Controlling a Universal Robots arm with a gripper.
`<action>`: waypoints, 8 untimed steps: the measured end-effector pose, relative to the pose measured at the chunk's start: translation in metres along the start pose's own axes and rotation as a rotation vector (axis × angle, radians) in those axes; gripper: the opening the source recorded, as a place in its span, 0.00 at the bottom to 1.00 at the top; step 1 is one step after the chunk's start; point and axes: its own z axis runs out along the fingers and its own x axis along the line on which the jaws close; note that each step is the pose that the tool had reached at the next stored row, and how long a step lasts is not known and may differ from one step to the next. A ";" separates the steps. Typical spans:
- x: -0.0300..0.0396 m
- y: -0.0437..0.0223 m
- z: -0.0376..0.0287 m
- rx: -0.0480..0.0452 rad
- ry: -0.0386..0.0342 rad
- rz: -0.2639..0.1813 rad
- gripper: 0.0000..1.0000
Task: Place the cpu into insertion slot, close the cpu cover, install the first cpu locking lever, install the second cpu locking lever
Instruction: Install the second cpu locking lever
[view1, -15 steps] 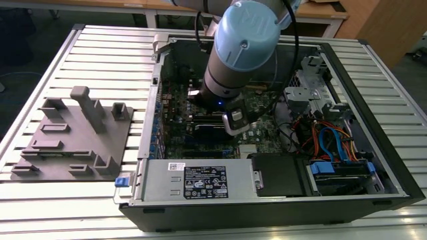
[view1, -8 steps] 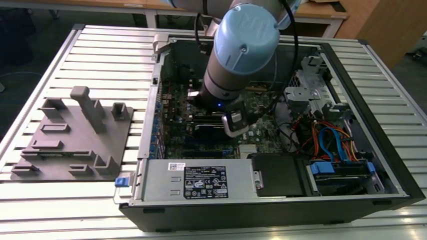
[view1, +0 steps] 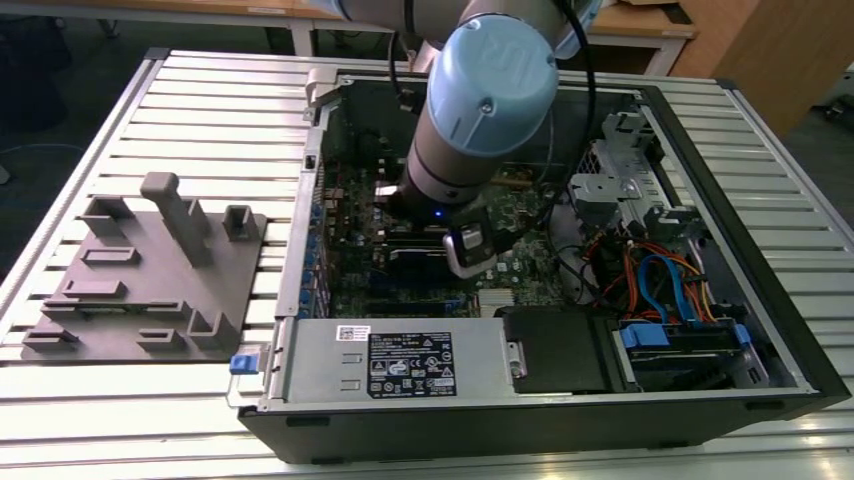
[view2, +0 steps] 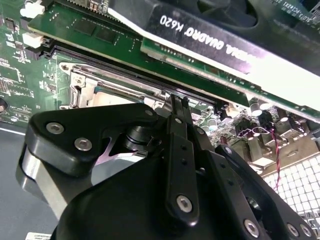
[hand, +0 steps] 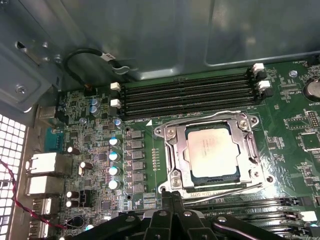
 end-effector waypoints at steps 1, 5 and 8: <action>-0.0001 -0.0003 0.0005 -0.0006 0.0001 0.000 0.10; -0.0003 -0.0013 0.0023 -0.0054 0.0008 0.000 0.10; -0.0002 -0.0018 0.0030 -0.0097 0.0014 -0.001 0.10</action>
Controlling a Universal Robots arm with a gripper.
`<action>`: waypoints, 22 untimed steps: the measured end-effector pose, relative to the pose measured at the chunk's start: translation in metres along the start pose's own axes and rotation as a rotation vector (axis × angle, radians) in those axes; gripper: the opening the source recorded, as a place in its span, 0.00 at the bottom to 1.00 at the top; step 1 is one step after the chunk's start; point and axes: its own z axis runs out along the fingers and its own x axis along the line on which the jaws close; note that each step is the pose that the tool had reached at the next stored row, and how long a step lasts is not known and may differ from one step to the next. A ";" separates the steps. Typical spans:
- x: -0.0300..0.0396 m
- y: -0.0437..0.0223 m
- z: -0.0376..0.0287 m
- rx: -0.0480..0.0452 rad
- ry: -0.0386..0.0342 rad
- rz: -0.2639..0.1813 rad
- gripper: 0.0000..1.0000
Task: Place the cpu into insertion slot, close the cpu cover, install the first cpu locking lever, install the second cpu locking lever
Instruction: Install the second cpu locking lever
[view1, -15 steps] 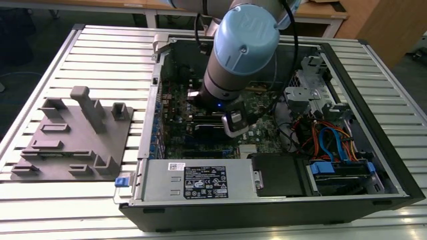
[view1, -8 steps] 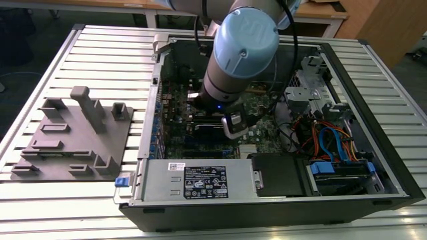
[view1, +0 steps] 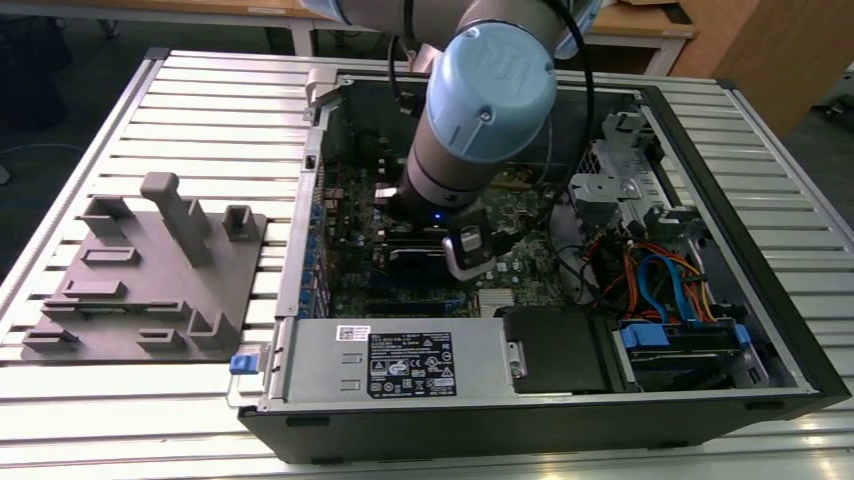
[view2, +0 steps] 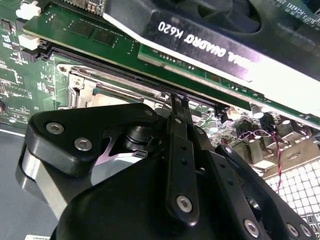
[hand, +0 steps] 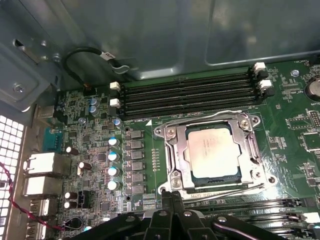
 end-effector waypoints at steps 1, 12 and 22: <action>0.0004 -0.0002 0.0002 -0.0012 0.0002 0.000 0.10; 0.0039 -0.0020 0.0031 -0.0133 0.0018 -0.001 0.10; 0.0036 -0.0020 0.0058 -0.0175 0.0024 -0.001 0.10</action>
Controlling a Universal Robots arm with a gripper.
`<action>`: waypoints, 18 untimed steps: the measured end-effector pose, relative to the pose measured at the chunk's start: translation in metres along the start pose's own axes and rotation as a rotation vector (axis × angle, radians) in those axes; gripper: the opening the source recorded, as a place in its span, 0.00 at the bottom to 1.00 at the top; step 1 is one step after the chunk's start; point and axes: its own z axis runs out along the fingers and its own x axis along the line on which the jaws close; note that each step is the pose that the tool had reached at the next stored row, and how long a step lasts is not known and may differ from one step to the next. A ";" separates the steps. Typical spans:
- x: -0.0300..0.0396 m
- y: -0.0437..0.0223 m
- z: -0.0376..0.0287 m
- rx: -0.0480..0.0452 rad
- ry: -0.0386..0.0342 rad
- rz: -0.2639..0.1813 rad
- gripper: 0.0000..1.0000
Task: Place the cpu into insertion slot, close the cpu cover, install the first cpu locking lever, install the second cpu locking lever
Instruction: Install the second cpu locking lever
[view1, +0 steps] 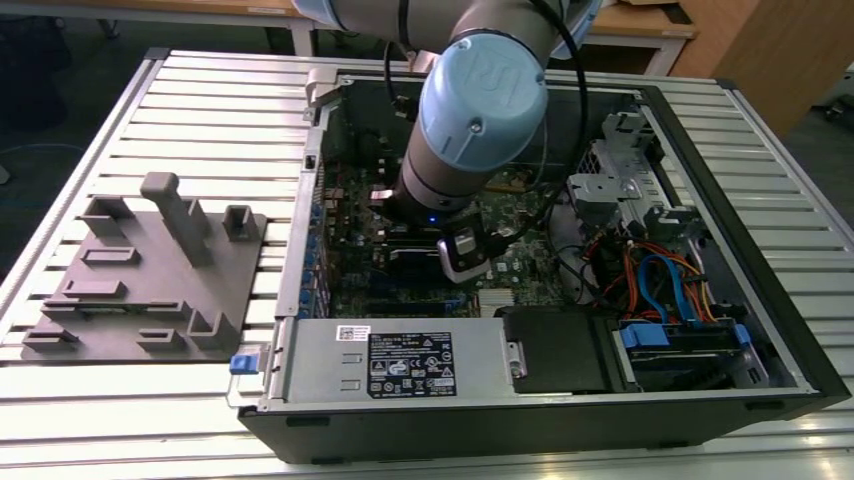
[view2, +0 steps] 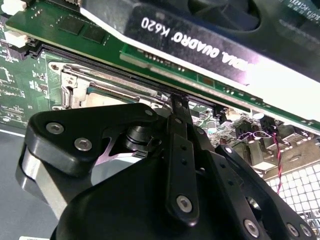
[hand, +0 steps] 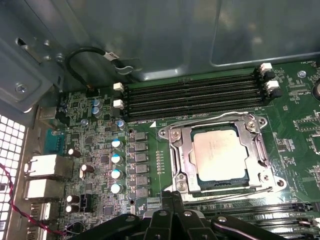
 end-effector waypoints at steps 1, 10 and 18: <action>0.0000 0.0002 0.0004 -0.0002 0.0001 0.000 0.10; 0.0003 0.0022 0.0033 -0.0025 0.0004 0.000 0.10; 0.0017 0.0026 0.0050 -0.0069 0.0009 -0.001 0.10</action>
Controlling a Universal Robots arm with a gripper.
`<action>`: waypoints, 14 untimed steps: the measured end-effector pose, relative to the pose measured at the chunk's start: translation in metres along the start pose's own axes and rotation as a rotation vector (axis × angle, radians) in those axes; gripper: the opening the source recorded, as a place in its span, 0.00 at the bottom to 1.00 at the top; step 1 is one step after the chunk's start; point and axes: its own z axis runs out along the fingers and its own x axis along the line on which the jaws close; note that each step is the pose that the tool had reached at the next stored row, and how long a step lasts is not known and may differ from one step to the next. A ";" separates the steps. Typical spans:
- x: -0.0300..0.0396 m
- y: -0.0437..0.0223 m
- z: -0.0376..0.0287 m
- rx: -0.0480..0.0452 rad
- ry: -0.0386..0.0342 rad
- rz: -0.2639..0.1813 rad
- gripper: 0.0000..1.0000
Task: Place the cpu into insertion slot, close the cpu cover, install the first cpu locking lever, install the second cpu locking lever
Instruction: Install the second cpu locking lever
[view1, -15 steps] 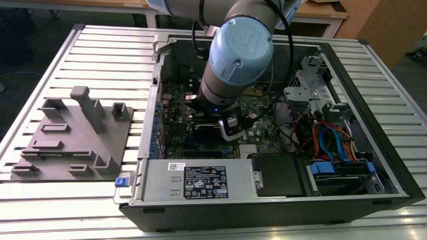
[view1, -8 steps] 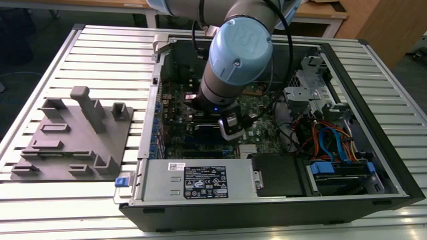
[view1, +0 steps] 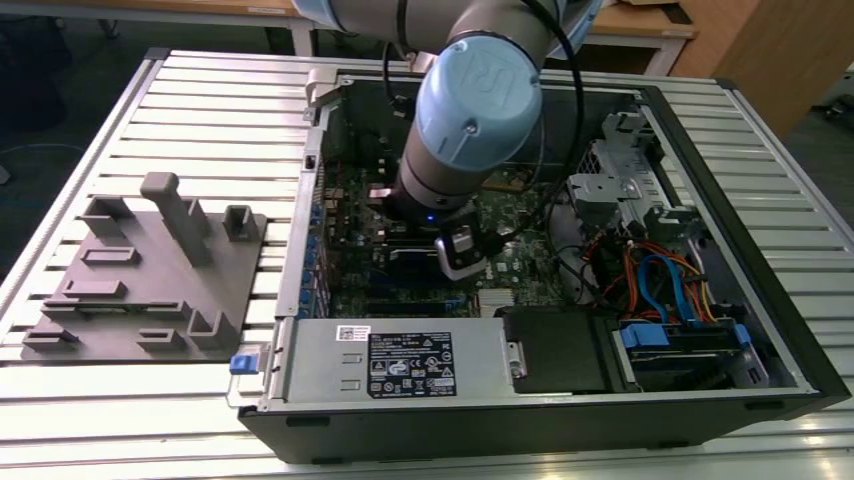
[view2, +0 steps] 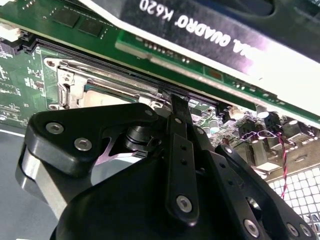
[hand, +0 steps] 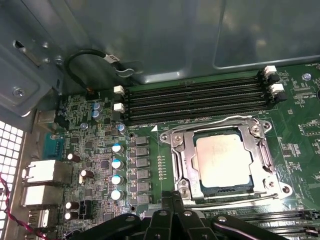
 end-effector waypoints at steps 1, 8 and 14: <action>0.0002 0.0001 0.0004 -0.0005 0.0000 0.000 0.10; 0.0014 0.0011 0.0006 -0.0019 0.0004 0.000 0.10; 0.0026 0.0030 -0.0039 -0.0022 0.0001 0.000 0.10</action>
